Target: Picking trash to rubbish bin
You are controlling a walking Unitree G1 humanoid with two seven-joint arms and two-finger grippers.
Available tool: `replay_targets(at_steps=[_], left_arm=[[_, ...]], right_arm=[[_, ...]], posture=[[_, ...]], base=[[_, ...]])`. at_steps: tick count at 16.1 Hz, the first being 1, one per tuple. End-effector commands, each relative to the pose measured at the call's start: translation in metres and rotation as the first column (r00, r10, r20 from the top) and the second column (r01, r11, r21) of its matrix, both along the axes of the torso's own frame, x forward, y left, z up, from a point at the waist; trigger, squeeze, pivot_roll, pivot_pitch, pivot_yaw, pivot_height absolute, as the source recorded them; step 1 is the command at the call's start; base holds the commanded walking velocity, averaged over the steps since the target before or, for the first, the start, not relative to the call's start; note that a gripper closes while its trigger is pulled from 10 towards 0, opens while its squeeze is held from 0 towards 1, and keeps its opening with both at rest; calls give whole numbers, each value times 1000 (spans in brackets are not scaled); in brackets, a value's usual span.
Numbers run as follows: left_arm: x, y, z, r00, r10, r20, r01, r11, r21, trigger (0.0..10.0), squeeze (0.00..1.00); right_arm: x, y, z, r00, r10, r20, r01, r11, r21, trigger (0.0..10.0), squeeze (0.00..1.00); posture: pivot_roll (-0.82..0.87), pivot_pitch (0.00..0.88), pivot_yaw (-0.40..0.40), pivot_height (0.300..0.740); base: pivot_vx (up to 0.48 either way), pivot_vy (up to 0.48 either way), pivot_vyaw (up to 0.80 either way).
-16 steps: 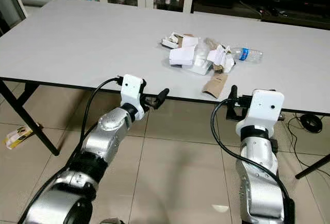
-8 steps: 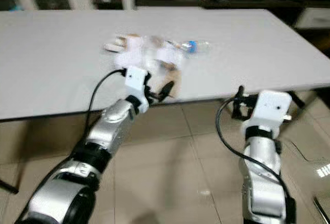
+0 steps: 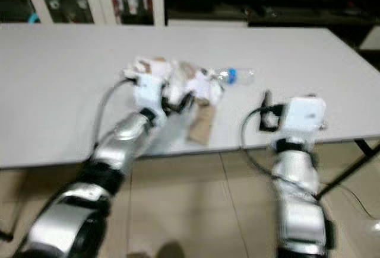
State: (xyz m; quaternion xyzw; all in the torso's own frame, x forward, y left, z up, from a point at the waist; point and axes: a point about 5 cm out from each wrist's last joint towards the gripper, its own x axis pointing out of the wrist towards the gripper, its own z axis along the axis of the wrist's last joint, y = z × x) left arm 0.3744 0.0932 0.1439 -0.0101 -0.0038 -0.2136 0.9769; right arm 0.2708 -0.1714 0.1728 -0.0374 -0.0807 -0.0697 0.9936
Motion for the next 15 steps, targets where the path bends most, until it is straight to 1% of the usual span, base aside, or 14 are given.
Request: replay_targets(at_steps=[1,3,7,8,10,12,15], left_arm=[[-1,-12,1,1000,-18,5,18,1000,-2,10000,0],[-1,-13,1,1000,-12,5,12,1000,-6,10000,0],[-1,-13,-1,1000,3,-22,-4,999,-32,10000,0],[0,-13,-2,999,12,-40,-13,999,-37,10000,0],[0,-13,-2,999,12,-39,-14,999,-35,10000,0],[0,-12,-3,999,6,-45,-7,1000,-23,10000,0],[1,-12,-3,999,-8,-52,8,1000,-11,10000,0]], right_arm=[[-1,-5,-1,1000,-7,-8,6,1000,-14,10000,0],[-1,-3,-1,1000,8,-7,-8,1000,-22,10000,0],[0,-4,-1,1000,8,-10,-8,1000,-27,10000,0],[0,-4,-1,1000,8,-11,-8,1000,-22,10000,0],[1,-3,-1,1000,7,-11,-7,1000,-20,10000,0],[1,-3,-1,1000,4,-11,-4,1000,-16,10000,0],[1,-2,-2,1000,0,-12,-1,1000,-12,10000,0]], posture=[[162,43,-65,740],[162,43,-65,740],[162,43,-65,740],[162,43,-65,740],[166,48,-70,740],[166,50,-66,740],[165,51,-62,740]], base=[[0,0,0],[0,0,0],[0,0,473],[0,0,0],[0,0,0],[0,289,0],[0,437,0]])
